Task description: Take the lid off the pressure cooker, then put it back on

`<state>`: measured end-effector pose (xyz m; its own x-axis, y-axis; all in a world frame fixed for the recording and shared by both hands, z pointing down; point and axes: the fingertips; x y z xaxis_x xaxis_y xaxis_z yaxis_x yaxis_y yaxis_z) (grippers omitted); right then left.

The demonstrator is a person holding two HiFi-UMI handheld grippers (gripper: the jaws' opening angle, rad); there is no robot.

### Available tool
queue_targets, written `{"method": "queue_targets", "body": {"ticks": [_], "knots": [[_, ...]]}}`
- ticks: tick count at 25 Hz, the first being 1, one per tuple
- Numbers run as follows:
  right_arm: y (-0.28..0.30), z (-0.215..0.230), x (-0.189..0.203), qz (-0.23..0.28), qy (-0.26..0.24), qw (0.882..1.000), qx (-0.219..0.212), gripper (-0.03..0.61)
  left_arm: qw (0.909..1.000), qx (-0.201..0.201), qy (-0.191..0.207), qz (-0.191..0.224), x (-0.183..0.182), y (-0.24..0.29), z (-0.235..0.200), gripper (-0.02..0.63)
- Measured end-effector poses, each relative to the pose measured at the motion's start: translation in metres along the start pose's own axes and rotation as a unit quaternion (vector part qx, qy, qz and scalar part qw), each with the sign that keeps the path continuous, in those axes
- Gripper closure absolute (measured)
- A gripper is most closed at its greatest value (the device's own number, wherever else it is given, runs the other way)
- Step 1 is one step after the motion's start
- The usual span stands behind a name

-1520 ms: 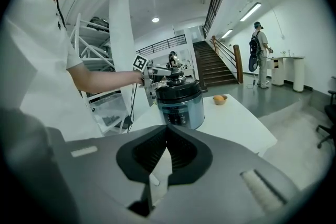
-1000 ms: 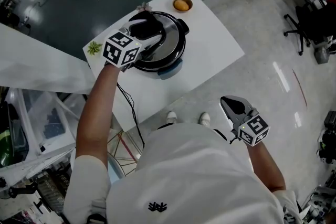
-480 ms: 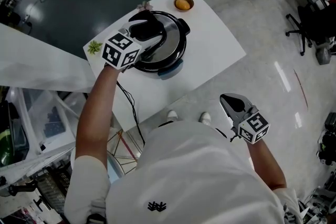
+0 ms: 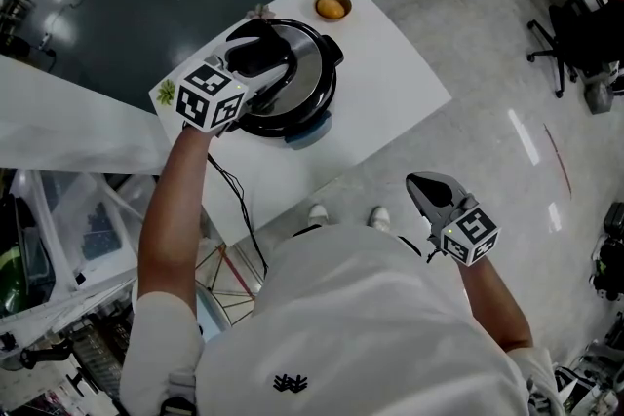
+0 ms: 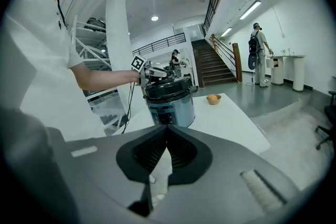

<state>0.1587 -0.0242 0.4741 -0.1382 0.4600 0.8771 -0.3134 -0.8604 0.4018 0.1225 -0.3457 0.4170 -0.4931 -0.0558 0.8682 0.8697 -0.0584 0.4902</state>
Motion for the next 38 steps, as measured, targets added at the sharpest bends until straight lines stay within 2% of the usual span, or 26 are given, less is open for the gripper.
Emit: {"method": "queue_targets", "body": {"ticks": [4,8,19,27,38], "knots": [[-0.003,0.003,0.001,-0.002,-0.001,1.0,-0.004,0.566,0.9998,0.0,0.019,-0.007,-0.007,-0.002,0.002,0.325],[-0.003,0.003,0.0,-0.002,-0.004,1.0,-0.012,0.566,1.0,0.001,0.005,-0.005,-0.009,-0.007,0.003,0.325],[-0.006,0.006,-0.001,-0.003,-0.013,0.999,-0.038,0.566,0.9996,-0.027,0.0,-0.001,-0.018,-0.033,0.004,0.325],[-0.005,0.005,-0.003,-0.009,-0.027,0.997,-0.075,0.566,0.9977,-0.066,-0.015,0.005,-0.019,-0.067,0.003,0.325],[0.01,-0.007,-0.004,-0.029,-0.054,0.987,-0.15,0.566,0.9883,-0.143,-0.054,-0.002,0.009,-0.135,0.01,0.325]]}}
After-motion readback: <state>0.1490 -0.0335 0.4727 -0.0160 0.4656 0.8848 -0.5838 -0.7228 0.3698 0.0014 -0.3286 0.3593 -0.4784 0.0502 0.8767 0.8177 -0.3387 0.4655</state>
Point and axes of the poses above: the fingertips, and each gripper's own axes: y forward along the fingers, z to its right, x out of its underside, and after that the axes turned 4 degrees about -x, right-handed
